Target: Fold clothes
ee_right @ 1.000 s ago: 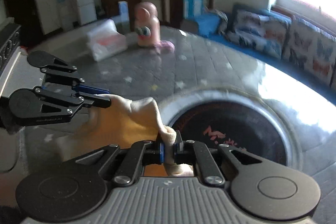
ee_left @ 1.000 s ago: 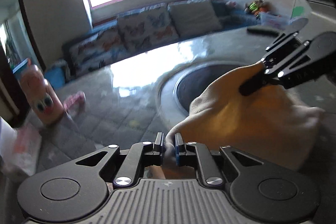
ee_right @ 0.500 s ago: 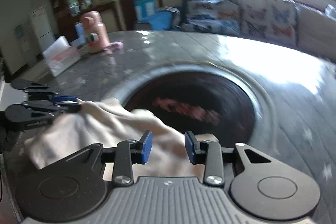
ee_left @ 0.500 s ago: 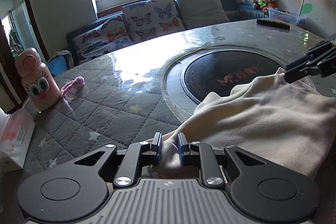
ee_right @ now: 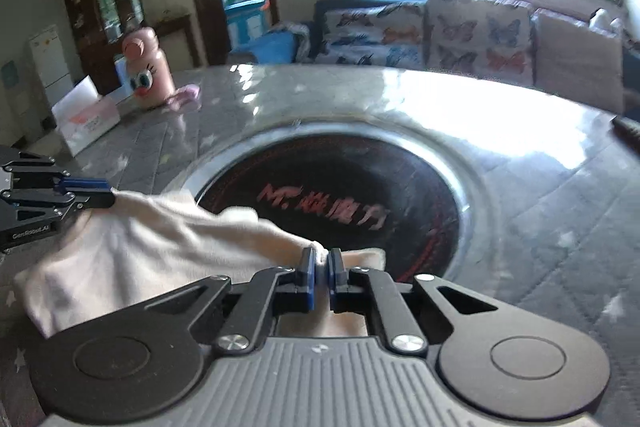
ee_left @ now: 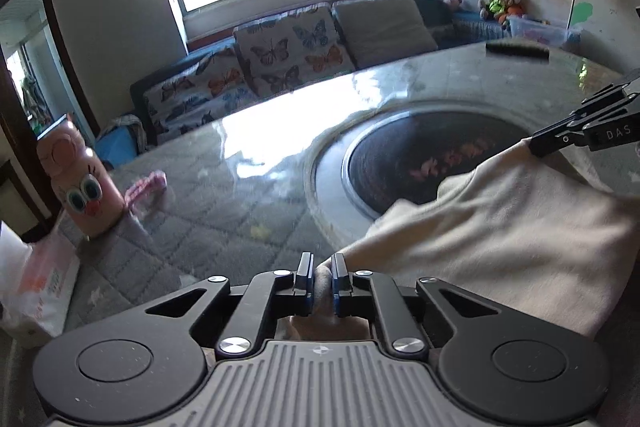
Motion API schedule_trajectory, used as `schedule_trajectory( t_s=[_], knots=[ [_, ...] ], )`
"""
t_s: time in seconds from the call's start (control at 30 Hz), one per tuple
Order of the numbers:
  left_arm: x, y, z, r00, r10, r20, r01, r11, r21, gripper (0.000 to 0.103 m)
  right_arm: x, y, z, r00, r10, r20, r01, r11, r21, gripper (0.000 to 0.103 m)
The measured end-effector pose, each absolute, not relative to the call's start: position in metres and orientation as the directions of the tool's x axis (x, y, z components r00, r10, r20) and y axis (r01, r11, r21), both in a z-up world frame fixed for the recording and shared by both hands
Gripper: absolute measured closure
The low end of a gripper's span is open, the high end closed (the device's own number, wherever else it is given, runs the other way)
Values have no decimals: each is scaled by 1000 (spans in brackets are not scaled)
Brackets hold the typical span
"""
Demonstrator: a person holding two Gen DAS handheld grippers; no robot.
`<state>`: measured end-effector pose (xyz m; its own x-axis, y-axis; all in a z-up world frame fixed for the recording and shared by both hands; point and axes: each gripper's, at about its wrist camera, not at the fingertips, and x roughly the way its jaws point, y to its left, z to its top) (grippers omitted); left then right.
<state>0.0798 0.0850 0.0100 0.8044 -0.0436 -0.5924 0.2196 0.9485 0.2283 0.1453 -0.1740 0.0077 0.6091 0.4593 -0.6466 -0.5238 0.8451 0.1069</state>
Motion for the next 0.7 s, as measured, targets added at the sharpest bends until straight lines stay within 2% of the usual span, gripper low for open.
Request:
schedule_trajectory(
  t_s=[0.13, 0.2, 0.37, 0.47, 0.57, 0.7],
  knots=[
    [90, 82, 0, 791, -21, -611, 208, 949, 236, 91, 143, -176, 5, 634, 421, -648, -499, 863, 73, 98],
    [93, 83, -5, 782, -9, -623, 200, 950, 238, 87, 147, -175, -5, 617, 408, -673, -491, 868, 76, 96],
    [91, 88, 3, 792, 3, -610, 179, 954, 238, 75, 145, -179, 10, 638, 408, -653, -479, 874, 78, 87],
    [90, 86, 13, 800, -20, -600, 184, 960, 212, 76, 142, -172, 21, 628, 446, -637, -516, 852, 88, 87],
    [88, 75, 19, 793, -93, -602, 239, 957, 167, 76, 141, -157, 27, 590, 509, -627, -572, 811, 121, 87],
    [94, 59, 13, 763, -146, -630, 298, 944, 143, 78, 148, -134, 18, 540, 543, -643, -606, 781, 151, 87]
  ],
)
